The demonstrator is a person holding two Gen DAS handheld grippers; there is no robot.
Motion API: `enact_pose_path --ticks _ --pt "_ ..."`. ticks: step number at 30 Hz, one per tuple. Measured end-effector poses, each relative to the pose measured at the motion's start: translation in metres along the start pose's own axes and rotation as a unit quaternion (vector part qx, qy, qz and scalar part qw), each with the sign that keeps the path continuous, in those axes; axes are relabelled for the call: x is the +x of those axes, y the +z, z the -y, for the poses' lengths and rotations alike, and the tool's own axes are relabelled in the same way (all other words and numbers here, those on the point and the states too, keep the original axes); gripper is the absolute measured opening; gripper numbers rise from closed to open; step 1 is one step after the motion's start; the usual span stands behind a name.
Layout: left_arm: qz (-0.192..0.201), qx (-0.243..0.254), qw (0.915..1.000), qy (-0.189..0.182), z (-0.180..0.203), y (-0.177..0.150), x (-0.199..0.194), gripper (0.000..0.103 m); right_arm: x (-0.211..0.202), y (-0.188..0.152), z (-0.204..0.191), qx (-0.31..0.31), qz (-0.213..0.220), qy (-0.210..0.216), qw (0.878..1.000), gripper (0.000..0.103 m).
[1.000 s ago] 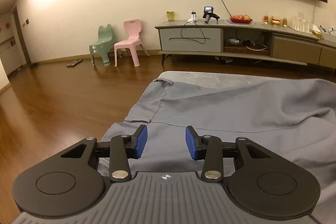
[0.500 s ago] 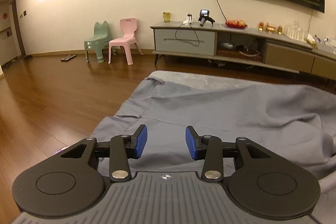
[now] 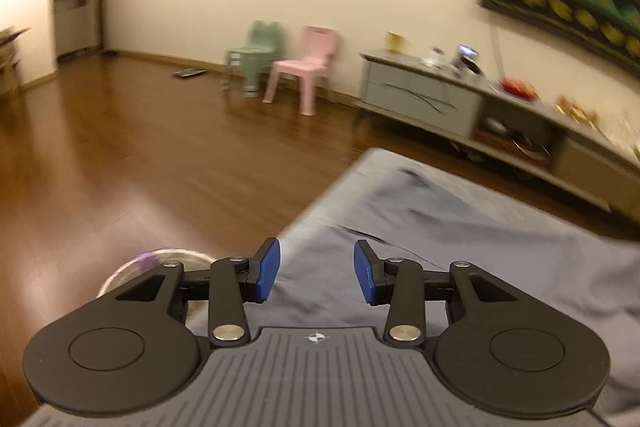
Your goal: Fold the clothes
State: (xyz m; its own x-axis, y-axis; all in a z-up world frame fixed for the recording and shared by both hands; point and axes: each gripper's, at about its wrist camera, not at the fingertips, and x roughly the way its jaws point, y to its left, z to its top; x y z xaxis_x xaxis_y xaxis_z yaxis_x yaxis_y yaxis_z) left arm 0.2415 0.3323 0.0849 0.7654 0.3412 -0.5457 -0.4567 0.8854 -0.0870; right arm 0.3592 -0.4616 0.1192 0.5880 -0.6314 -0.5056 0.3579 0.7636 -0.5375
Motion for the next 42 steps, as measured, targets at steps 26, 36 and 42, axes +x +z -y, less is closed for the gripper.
enact_pose_path --ticks 26,36,42 --pt "-0.024 -0.013 0.9993 0.026 -0.028 0.002 -0.023 0.075 -0.016 -0.105 0.032 0.246 -0.04 0.228 0.941 0.078" --pt "-0.139 0.016 0.9879 -0.067 -0.035 -0.031 0.017 0.088 -0.128 -0.11 -0.044 0.084 0.02 0.403 0.911 0.085" --pt "-0.132 0.104 0.9753 -0.143 0.027 -0.048 0.038 0.025 -0.139 -0.15 -0.079 0.009 -0.032 0.389 0.921 0.08"
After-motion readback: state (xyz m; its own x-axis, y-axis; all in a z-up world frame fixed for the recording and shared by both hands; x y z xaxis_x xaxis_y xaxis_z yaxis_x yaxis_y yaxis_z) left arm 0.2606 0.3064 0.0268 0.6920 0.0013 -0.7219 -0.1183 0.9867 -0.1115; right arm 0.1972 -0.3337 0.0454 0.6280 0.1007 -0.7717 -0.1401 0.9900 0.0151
